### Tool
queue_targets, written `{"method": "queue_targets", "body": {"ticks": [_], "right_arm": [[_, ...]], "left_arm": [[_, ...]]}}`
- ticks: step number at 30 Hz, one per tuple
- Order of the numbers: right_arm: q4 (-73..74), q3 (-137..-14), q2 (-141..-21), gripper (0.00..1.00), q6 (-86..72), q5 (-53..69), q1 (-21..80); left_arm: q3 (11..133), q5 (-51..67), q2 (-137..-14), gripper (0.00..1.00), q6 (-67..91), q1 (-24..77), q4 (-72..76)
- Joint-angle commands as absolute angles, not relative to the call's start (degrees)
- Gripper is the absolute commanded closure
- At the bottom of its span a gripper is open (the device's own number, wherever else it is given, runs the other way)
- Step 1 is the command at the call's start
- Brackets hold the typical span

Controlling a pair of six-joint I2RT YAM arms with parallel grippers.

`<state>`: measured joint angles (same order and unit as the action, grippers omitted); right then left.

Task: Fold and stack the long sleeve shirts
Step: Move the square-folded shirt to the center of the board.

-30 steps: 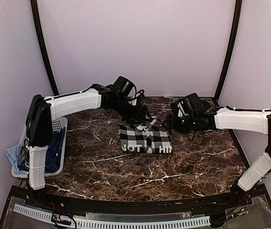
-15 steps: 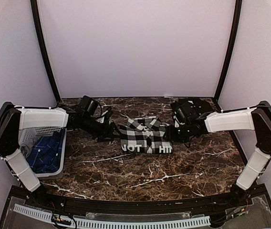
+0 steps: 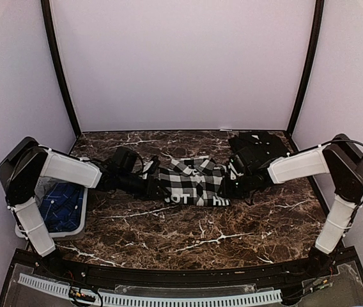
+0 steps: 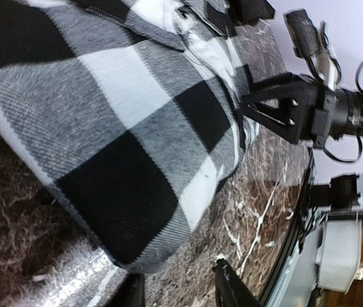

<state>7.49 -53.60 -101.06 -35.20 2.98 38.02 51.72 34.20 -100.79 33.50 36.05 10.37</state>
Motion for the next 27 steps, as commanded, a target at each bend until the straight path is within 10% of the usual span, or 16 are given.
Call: {"method": "queue_targets", "body": {"ticks": [1, 6, 11, 27], "right_arm": [[5.6, -53.5, -102.9, 0.63, -34.0, 4.6, 39.6], [6.7, -53.7, -103.1, 0.68, -33.1, 5.3, 41.7], [9.3, -51.5, -100.7, 0.61, -32.4, 4.4, 45.7], [11.7, -55.1, -94.5, 0.38, -35.4, 1.0, 39.2]], "left_arm": [[52.1, 31.0, -102.1, 0.78, 34.1, 37.7, 11.3], [50.2, 29.0, -100.1, 0.99, 35.9, 39.1, 4.1], [44.5, 28.7, -93.5, 1.00, 38.7, 41.1, -1.4], [56.0, 23.3, -90.7, 0.36, 32.9, 31.6, -6.5]]}}
